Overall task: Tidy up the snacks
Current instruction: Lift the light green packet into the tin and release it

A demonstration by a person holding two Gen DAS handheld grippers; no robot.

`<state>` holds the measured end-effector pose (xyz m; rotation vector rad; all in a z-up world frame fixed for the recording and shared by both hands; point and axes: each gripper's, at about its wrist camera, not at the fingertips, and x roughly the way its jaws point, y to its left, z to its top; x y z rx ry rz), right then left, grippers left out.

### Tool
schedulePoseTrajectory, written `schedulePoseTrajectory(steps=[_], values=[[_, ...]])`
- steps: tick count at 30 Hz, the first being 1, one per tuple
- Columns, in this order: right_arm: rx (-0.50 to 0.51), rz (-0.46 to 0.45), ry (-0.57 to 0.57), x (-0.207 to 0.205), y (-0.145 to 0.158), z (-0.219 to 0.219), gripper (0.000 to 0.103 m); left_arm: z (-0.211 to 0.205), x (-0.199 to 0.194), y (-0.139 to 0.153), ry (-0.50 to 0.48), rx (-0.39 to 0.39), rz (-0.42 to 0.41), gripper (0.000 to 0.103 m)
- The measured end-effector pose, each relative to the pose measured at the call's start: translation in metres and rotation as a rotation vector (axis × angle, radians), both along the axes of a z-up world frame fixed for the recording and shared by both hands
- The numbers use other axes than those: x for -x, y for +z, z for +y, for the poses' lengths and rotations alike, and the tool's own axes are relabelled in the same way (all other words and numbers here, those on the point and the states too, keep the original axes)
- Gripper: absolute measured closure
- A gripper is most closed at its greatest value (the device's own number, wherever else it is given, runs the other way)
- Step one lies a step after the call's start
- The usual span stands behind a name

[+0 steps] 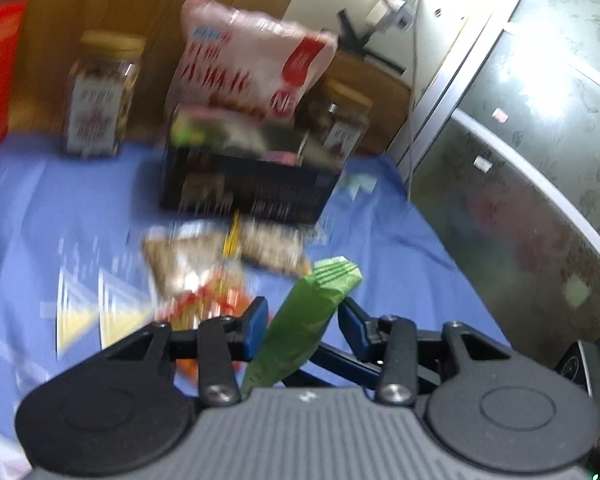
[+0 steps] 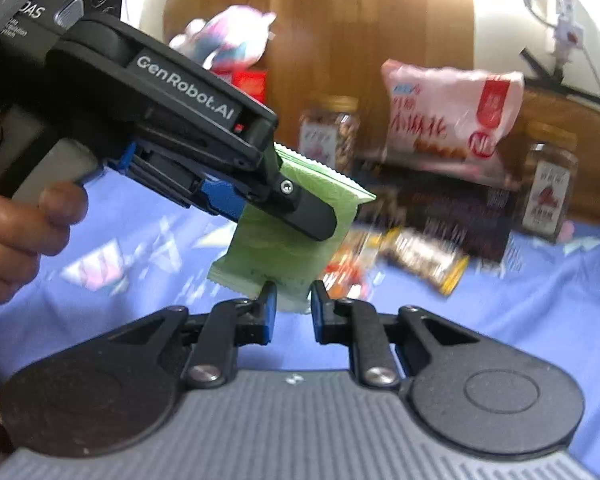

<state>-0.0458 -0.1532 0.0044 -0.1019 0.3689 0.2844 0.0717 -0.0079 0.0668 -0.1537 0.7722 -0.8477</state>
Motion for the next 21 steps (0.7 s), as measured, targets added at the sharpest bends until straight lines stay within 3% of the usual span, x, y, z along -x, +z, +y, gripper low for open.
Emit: schedulePoseTrajectory(steps=[6, 11, 15, 21], values=[[-0.003, -0.091, -0.050, -0.045, 0.032, -0.018, 0.082, -0.032, -0.050, 0.036, 0.009, 0.006, -0.099, 0.063], [-0.038, -0.119, -0.105, -0.102, 0.046, -0.035, 0.083, -0.060, -0.101, 0.047, 0.020, 0.005, -0.141, 0.065], [-0.052, -0.138, -0.138, -0.143, 0.047, -0.044, 0.088, -0.080, -0.134, 0.038, 0.057, -0.044, -0.158, 0.064], [-0.037, -0.096, -0.165, -0.186, 0.032, -0.051, 0.087, -0.090, -0.179, 0.007, 0.137, -0.087, -0.095, 0.065]])
